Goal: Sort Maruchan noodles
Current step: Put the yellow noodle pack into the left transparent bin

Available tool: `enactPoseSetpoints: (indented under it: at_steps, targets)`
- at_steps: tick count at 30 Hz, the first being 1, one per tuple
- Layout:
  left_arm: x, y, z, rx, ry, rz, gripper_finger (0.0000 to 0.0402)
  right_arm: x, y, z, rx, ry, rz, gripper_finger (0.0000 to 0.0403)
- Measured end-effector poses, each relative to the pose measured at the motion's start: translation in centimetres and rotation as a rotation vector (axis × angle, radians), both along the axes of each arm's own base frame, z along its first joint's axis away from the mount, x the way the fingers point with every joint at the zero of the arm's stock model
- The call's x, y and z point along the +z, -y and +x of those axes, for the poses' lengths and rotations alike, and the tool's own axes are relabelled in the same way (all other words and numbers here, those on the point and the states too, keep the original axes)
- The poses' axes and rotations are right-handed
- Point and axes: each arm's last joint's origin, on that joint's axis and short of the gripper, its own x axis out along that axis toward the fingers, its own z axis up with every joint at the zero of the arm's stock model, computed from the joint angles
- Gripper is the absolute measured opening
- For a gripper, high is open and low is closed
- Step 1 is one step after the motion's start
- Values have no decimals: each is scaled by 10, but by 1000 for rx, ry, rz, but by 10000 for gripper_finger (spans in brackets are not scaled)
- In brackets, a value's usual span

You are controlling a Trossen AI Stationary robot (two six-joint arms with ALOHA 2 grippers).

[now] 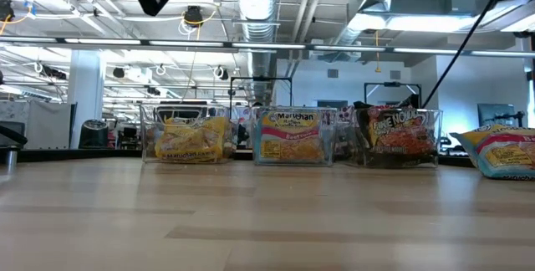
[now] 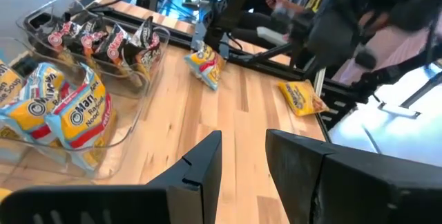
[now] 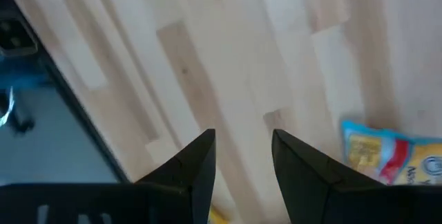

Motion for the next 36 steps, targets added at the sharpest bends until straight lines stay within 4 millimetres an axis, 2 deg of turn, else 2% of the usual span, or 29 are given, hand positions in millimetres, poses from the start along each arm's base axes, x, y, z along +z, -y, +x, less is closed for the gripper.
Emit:
enactPoseSetpoints:
  at_steps: [6,13,20,24,30,36]
  targets:
    - [-1,0,0,-4,-12,17,100,41,0,-34,-82,195,-107,166]
    - [-1,0,0,13,-13,-13,100,97,17,-93,-166,454,-132,166]
    - [-1,-1,0,55,-17,-5,100,129,39,-143,-177,620,-115,166]
    - [-1,-2,0,79,-19,1,100,120,54,-168,-177,613,-124,166]
    - [-1,-3,0,119,-23,10,100,82,69,-197,-190,528,-151,166]
    - [-2,-5,0,174,-27,-12,100,46,77,-219,-172,414,-44,166]
